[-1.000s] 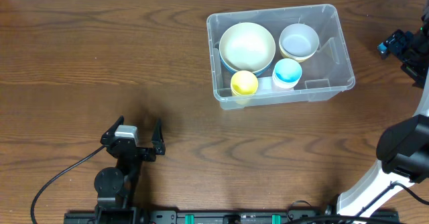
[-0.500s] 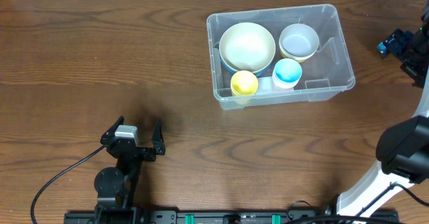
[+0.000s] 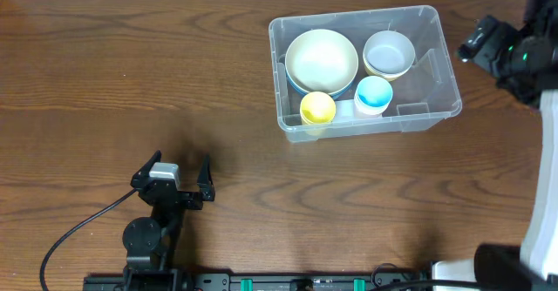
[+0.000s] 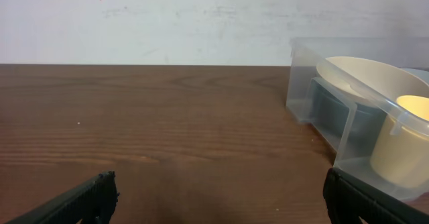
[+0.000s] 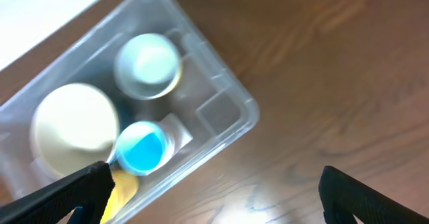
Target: Pack container
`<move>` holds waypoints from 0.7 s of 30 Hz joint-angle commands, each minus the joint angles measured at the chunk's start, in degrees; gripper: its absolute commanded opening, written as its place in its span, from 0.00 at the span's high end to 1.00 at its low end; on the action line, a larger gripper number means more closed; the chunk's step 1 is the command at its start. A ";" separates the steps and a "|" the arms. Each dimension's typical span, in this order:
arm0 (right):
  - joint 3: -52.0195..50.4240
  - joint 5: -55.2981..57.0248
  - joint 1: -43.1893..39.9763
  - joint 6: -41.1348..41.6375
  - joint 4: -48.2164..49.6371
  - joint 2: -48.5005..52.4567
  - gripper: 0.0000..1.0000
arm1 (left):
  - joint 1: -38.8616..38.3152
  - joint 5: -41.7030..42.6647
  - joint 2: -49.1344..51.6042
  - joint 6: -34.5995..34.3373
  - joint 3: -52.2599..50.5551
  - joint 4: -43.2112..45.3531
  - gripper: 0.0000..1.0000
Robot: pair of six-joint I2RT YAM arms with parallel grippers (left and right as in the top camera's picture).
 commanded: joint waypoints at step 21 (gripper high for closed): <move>-56.06 -5.22 2.29 -7.26 56.92 -40.09 0.01 | 0.39 0.46 0.07 0.76 -0.76 -2.34 0.02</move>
